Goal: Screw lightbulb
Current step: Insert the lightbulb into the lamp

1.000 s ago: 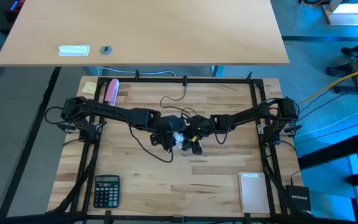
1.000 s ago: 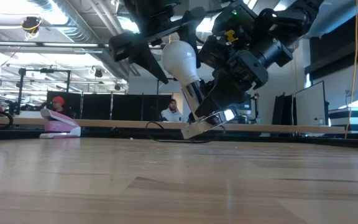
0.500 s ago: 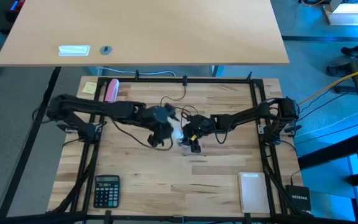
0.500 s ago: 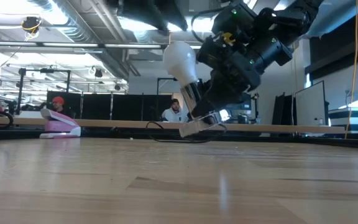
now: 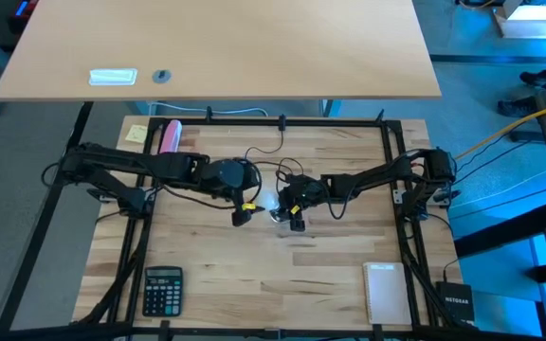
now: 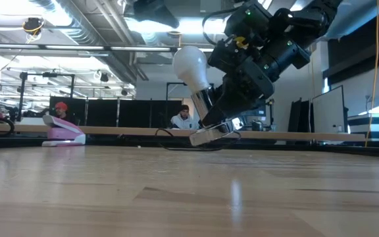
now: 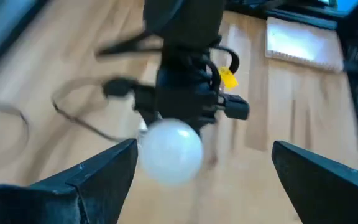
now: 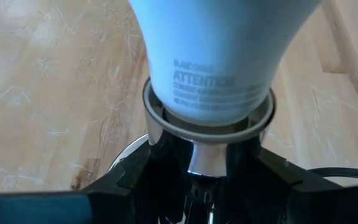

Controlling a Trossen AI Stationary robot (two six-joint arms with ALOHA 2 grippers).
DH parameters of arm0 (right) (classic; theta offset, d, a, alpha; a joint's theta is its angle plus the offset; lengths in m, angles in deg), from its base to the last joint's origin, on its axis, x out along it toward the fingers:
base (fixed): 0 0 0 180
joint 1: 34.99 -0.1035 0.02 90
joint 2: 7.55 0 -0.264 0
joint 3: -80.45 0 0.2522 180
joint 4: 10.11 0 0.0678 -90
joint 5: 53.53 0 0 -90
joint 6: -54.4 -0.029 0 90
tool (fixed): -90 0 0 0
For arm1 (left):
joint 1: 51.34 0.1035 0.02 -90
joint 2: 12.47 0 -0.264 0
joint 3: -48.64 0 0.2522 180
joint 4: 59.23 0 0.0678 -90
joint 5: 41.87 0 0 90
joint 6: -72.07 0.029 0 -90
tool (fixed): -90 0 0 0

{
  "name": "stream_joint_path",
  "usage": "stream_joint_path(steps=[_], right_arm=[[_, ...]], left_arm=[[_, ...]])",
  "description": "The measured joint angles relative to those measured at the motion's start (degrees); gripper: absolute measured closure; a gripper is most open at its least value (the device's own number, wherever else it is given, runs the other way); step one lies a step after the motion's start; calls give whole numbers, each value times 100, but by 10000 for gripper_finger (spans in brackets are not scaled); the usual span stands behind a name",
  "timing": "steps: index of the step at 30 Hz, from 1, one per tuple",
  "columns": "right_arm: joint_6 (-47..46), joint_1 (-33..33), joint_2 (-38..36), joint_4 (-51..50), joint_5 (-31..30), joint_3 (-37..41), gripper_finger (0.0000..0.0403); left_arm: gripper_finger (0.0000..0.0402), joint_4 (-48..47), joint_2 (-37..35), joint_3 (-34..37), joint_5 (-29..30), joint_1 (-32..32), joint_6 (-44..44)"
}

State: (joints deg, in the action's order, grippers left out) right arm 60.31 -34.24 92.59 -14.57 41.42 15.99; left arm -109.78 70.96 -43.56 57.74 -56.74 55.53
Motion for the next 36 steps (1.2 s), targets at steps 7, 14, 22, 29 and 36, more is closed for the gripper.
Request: stream_joint_path(steps=[7, 14, 22, 29, 36], right_arm=[[38, 0, 0, -3, 0, 2, 223], [60, 0, 2, -41, 3, 4, 223], [106, 0, 9, -44, 9, 9, 223], [124, 2, 9, -44, 13, 9, 223], [196, 4, 9, 13, 37, 11, 223]], left_arm=[[41, -71, 259, 0, 91, 235, -2277], [41, -349, 876, 4, -330, 286, -3156], [46, 19, 1248, 8, -347, 386, -3167], [105, 207, 1280, 9, -348, 406, -2933], [161, 204, 1280, 9, -366, 403, -890]])
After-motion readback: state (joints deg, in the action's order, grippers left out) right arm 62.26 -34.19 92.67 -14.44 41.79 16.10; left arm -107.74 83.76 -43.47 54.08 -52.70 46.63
